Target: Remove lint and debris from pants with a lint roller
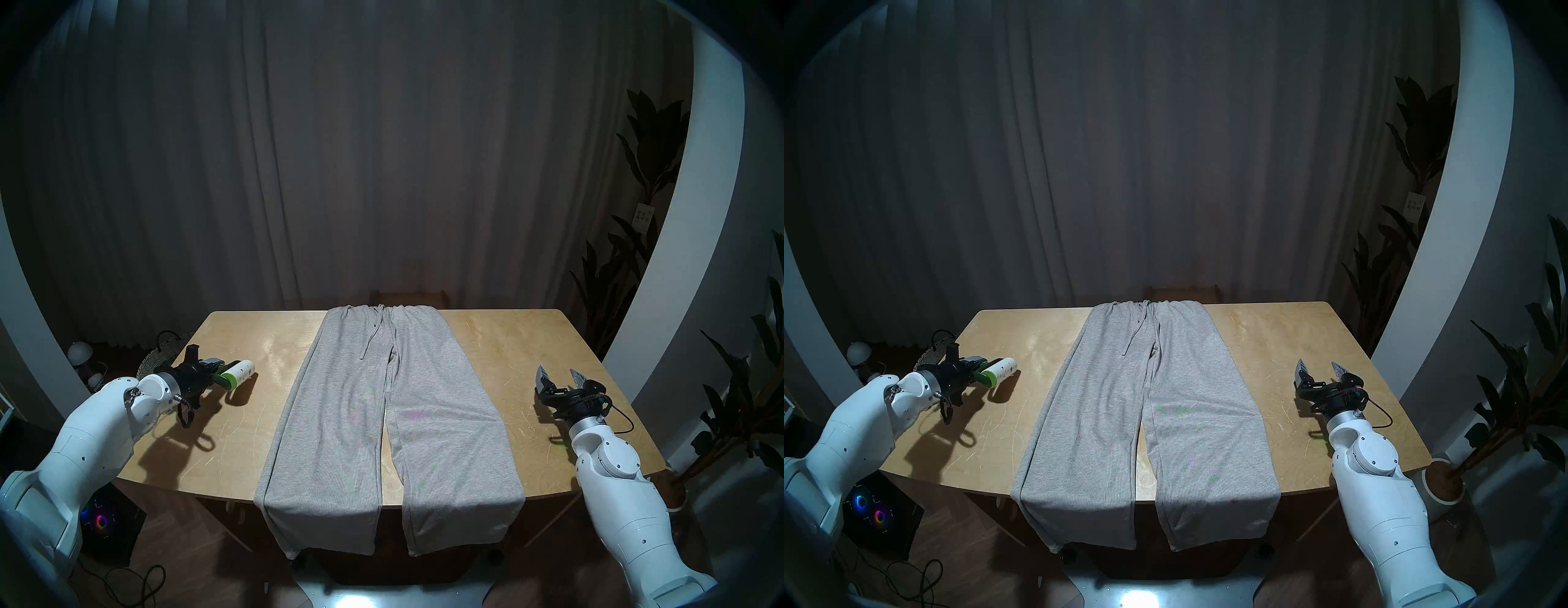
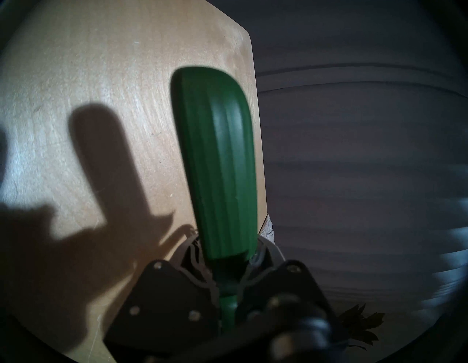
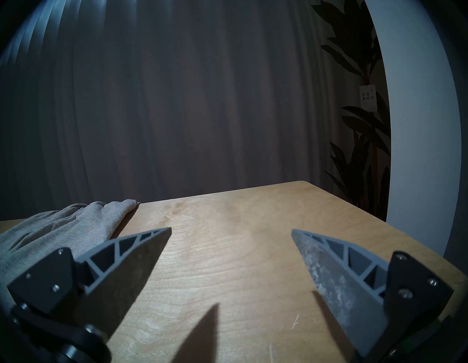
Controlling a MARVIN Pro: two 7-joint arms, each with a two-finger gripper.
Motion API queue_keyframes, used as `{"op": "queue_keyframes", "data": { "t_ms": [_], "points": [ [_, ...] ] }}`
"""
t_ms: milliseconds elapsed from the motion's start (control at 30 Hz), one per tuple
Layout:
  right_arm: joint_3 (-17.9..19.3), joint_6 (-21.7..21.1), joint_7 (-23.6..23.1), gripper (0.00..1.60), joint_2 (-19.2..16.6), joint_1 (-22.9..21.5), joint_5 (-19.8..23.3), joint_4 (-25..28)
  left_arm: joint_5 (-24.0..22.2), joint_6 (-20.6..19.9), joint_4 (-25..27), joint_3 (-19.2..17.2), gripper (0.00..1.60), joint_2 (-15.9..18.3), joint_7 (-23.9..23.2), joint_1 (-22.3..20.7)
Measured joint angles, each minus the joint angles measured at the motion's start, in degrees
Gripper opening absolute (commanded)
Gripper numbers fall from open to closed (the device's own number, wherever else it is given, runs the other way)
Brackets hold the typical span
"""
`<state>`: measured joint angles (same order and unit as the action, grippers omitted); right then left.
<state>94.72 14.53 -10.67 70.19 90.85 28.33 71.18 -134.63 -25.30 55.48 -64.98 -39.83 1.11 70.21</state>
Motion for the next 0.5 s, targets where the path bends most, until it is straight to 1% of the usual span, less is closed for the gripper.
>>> {"op": "queue_keyframes", "data": {
  "t_ms": [500],
  "points": [
    [-0.1,0.9,-0.3,1.6,0.0,-1.1,-1.3,-1.5,0.5,-1.0,0.0,0.0,0.0,0.1,-0.6,0.1]
  ]
}}
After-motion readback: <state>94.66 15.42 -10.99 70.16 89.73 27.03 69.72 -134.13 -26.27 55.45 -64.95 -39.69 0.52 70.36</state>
